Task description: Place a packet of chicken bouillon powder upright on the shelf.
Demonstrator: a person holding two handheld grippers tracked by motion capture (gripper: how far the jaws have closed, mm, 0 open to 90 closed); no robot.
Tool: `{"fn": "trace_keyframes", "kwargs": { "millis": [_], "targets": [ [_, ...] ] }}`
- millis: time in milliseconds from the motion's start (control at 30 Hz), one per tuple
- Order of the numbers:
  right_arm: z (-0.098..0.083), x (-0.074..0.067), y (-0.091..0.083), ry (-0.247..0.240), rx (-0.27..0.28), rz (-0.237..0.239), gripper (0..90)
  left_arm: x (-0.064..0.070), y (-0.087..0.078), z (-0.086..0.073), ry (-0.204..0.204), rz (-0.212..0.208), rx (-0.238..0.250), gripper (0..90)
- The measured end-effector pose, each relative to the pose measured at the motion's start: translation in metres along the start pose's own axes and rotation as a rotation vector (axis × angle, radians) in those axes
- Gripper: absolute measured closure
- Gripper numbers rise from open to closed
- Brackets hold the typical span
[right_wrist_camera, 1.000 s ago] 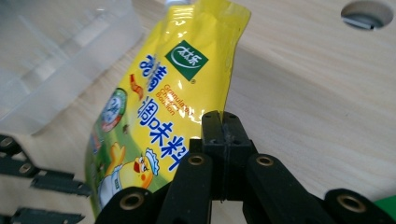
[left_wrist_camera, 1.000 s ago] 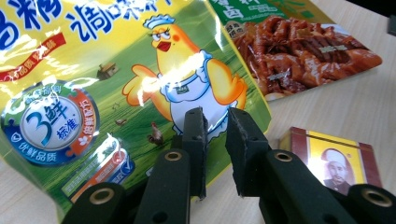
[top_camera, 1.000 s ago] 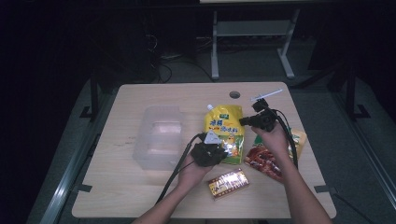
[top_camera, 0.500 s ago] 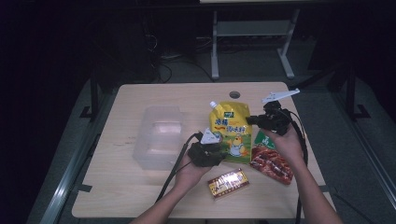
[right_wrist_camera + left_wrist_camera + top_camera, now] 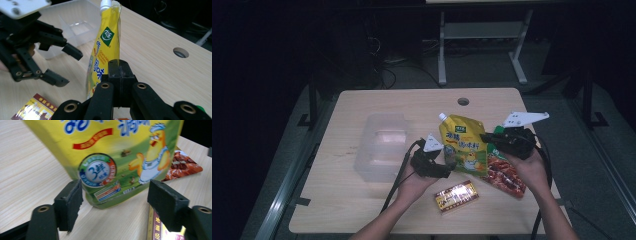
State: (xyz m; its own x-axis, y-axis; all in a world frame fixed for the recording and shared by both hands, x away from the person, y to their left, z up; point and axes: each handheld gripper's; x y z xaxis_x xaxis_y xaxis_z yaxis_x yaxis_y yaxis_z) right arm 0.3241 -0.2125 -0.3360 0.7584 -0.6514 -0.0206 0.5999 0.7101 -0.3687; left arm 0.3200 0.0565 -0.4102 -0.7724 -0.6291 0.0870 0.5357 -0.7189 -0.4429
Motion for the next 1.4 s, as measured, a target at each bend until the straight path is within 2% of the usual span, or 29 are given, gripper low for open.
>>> {"fn": "trace_keyframes", "kwargs": {
  "millis": [133,267,400,467,567,767,900,1000,1100,1233,1400],
  "targets": [
    [-0.011,0.001,-0.009,0.021,0.038,0.040,89.9,-0.001,0.003,-0.001,-0.013,0.003,-0.012,25.0],
    [-0.019,0.001,-0.015,0.032,0.044,0.060,89.7,-0.002,0.009,-0.002,-0.015,-0.004,-0.027,24.4],
    [-0.025,-0.001,-0.020,0.038,0.047,0.091,89.4,-0.001,0.017,-0.001,-0.009,-0.024,-0.036,24.0],
    [-0.029,-0.002,-0.024,0.048,0.046,0.102,89.2,0.000,0.020,-0.001,0.006,-0.030,-0.063,22.8],
    [-0.034,-0.003,-0.027,0.043,0.038,0.110,89.0,0.001,0.022,-0.002,0.003,-0.036,-0.059,21.0],
    [-0.045,-0.005,-0.033,0.069,0.021,0.134,88.3,0.001,0.021,-0.001,0.008,-0.041,-0.045,20.0],
    [-0.052,-0.006,-0.035,0.090,0.053,0.154,87.3,0.002,0.021,-0.001,0.021,-0.050,-0.057,19.9],
    [-0.054,-0.006,-0.034,0.105,0.064,0.172,83.8,0.001,0.021,-0.001,0.014,-0.051,-0.062,20.7],
    [-0.057,-0.007,-0.026,0.117,0.042,0.176,77.9,0.001,0.021,-0.001,0.020,-0.054,-0.066,22.5],
    [-0.064,-0.009,-0.009,0.145,-0.001,0.137,71.8,0.002,0.022,-0.002,0.019,-0.065,-0.069,23.8],
    [-0.066,-0.010,0.001,0.166,-0.026,0.104,81.6,0.003,0.020,-0.002,0.028,-0.066,-0.075,23.9]
  ]
}}
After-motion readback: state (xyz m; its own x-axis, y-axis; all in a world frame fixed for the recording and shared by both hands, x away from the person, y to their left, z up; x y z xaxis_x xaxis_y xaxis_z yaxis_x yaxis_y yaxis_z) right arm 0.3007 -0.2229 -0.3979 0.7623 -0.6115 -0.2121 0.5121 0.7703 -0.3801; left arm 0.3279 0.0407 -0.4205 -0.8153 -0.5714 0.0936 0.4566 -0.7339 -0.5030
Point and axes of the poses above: each handheld gripper's, and its own axes: y roughly forward along the jaws, z roughly out of its top, x roughly to its right, and after that the axes turned 11 degrees about x, right-handed
